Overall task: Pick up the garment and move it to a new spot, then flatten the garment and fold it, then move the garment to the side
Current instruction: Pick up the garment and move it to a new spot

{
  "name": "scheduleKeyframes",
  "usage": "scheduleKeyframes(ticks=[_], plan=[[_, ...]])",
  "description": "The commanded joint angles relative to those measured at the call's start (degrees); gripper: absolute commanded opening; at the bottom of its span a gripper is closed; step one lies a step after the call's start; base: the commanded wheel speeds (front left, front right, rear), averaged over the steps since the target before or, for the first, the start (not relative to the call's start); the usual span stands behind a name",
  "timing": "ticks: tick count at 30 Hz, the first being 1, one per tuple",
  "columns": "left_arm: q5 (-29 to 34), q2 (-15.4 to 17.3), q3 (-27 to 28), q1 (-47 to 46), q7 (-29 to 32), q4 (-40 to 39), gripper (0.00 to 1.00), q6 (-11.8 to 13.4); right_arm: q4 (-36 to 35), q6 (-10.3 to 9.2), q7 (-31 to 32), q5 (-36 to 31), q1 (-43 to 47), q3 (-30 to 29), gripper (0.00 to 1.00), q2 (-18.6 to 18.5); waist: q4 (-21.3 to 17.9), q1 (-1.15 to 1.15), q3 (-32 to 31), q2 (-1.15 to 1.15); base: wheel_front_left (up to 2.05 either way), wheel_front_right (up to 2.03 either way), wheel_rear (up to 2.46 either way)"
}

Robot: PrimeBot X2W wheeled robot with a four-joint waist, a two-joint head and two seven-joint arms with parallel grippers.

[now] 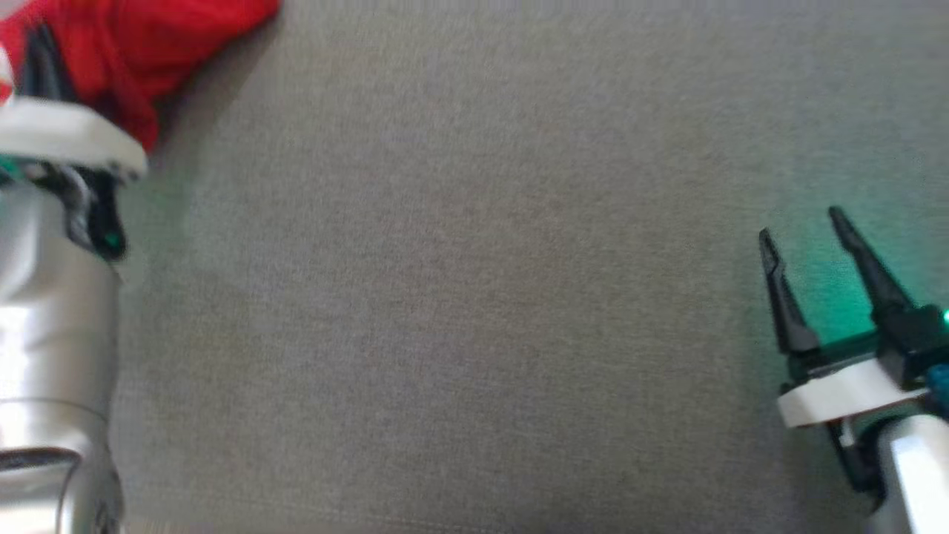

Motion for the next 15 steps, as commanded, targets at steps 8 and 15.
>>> scheduleKeyframes(ticks=[8, 15], plan=[[-0.3, 5.1, -6.0, 1.7, 10.4, -24.5, 0.0, -2.1, 6.5, -0.04, -5.0, 0.5, -0.7, 2.8, 1.0, 5.9, -6.4, 0.0, -11.1, 0.0, 0.0, 0.0, 0.0], [-13.3, 6.7, -16.3, 14.8, 28.6, -56.1, 0.0, -2.3, 10.2, -0.04, -6.9, 0.8, -1.4, 3.4, 1.0, 8.8, -12.7, 0.0, -14.2, 0.0, 0.0, 0.0, 0.0]])
